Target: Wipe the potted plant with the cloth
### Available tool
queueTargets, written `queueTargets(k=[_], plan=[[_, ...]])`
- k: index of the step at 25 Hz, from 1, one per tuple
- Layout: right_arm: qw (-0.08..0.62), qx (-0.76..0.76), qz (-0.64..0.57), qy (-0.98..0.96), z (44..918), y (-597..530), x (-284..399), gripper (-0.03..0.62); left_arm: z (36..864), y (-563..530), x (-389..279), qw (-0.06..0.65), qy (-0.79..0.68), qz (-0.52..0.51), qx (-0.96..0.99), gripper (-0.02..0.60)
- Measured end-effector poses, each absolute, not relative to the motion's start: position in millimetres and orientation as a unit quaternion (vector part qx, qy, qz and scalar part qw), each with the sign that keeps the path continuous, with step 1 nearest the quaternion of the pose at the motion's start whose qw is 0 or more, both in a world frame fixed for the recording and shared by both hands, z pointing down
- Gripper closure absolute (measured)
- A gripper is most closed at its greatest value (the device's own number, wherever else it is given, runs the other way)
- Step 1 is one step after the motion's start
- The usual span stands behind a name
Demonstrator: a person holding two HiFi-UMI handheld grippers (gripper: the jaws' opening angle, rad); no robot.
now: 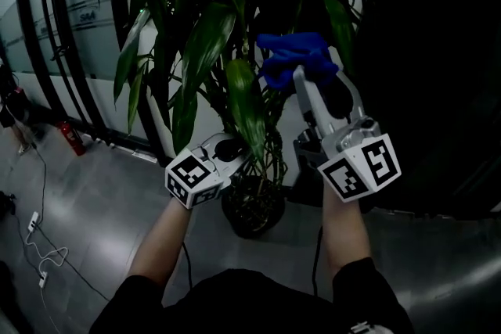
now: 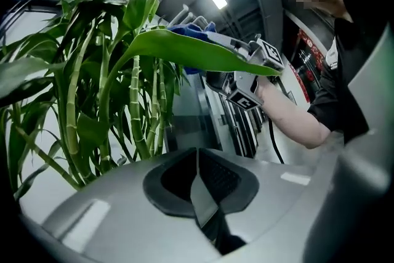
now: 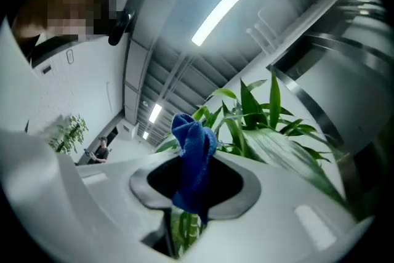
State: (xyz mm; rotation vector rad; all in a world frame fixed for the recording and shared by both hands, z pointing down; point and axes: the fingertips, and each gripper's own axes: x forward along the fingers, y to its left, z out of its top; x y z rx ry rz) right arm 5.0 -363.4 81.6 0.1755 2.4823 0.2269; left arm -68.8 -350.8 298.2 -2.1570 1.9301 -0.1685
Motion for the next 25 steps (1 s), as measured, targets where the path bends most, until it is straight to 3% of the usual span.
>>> queueTargets(k=[9, 25], plan=[[0.256, 0.128, 0.099, 0.953, 107, -328, -48, 0.485, 282, -354, -70, 0.139, 0.662, -0.068, -0.733, 0.56], [0.208, 0.131, 0.096, 0.965, 147, -324, -51, 0.485, 294, -361, -48, 0.163, 0.641, -0.121, -0.74, 0.56]])
